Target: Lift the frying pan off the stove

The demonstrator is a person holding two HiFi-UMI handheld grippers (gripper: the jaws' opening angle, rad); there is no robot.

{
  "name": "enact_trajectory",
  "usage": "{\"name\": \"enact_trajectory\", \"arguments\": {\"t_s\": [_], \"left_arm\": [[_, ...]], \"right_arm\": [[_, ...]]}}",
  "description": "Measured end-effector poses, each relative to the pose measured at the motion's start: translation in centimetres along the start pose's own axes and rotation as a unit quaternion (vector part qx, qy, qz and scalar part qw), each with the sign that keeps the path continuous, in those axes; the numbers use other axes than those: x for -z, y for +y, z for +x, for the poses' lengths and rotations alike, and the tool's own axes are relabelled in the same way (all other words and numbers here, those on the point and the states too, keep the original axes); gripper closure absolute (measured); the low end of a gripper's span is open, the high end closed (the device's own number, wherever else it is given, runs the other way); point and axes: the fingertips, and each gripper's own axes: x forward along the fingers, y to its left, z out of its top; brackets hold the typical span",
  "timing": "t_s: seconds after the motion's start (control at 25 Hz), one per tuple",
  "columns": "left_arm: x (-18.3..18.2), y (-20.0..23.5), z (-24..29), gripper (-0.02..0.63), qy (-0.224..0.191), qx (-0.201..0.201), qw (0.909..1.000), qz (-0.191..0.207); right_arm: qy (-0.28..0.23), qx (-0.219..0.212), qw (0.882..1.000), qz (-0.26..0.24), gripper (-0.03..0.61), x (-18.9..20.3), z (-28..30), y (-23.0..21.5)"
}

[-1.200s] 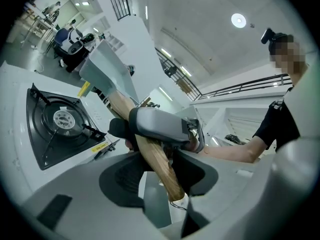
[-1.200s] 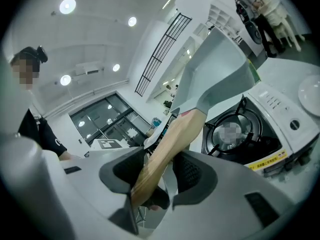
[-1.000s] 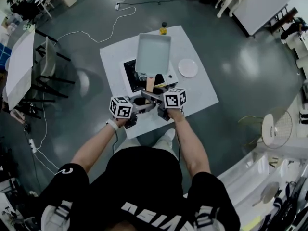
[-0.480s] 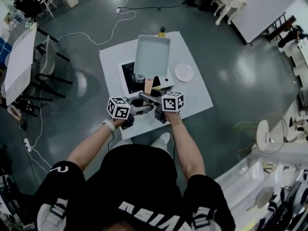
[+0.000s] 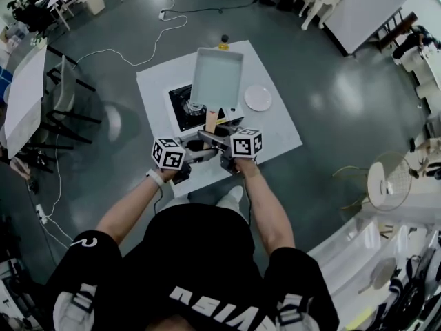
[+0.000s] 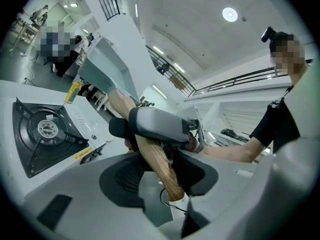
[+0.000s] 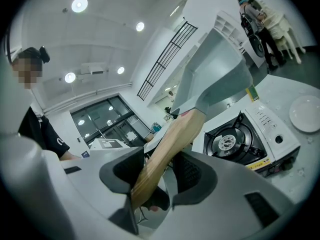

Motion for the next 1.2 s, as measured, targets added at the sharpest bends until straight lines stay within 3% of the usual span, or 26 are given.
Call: {"name": "enact_trajectory", "arguments": {"t_s": [0.48, 1.2], "left_arm": [[1.1, -1.7, 3.6, 0.437, 0.034, 0.03, 0.999, 0.004], [2.7, -4.6, 14.0, 0.437, 0.071, 0.073, 0.9948, -0.002]], "right_arm": [[-0.038, 0.031, 0.999, 0.005, 0.408, 0.1, -4.4, -0.7], [-0.075, 0.078, 0.994, 0.025, 0.407, 0.4, -15.5, -4.8]]}}
